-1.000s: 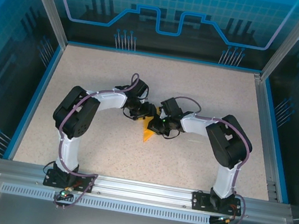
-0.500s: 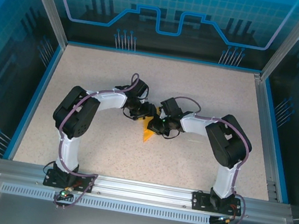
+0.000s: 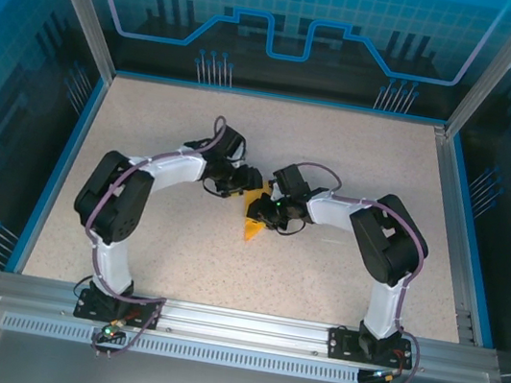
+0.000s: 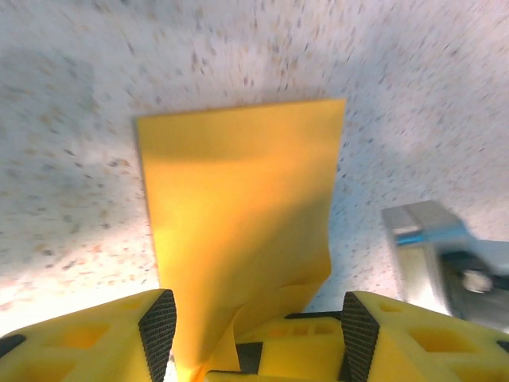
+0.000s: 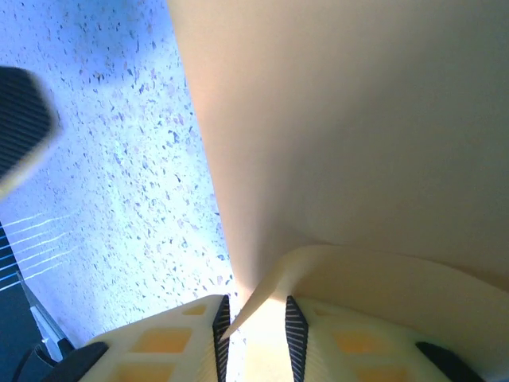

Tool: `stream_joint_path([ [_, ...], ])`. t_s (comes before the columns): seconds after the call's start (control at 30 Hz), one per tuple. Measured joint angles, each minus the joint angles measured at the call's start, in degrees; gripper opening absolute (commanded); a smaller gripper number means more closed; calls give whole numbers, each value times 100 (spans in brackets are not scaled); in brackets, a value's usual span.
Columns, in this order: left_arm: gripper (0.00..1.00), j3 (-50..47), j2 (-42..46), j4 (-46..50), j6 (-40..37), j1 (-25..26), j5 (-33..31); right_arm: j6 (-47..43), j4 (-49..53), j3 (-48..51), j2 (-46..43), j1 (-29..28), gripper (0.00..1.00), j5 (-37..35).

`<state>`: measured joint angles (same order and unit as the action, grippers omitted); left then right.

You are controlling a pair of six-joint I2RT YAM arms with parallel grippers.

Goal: Fold a paper plane with a square sheet of paper (pick it up from the middle)
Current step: Third fold the triangle at the center of the table.

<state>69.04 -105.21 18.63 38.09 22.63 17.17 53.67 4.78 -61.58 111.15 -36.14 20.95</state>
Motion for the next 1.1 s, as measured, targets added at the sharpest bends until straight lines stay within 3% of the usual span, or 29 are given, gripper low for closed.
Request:
stream_joint_path([
  [0.2, 61, -282, 479, -74, 101, -404, -2, -48, -13, -4, 0, 0, 34, 31],
  [0.5, 61, -704, 555, -92, 103, -437, 33, -127, -87, -7, -13, -11, 44, 116],
  [0.87, 59, -944, 608, -262, 155, -437, 361, -142, -140, 81, -13, 15, 25, 42],
  [1.1, 48, -1088, 640, -420, 240, -398, 629, -153, -138, 107, -13, 17, 15, 9],
])
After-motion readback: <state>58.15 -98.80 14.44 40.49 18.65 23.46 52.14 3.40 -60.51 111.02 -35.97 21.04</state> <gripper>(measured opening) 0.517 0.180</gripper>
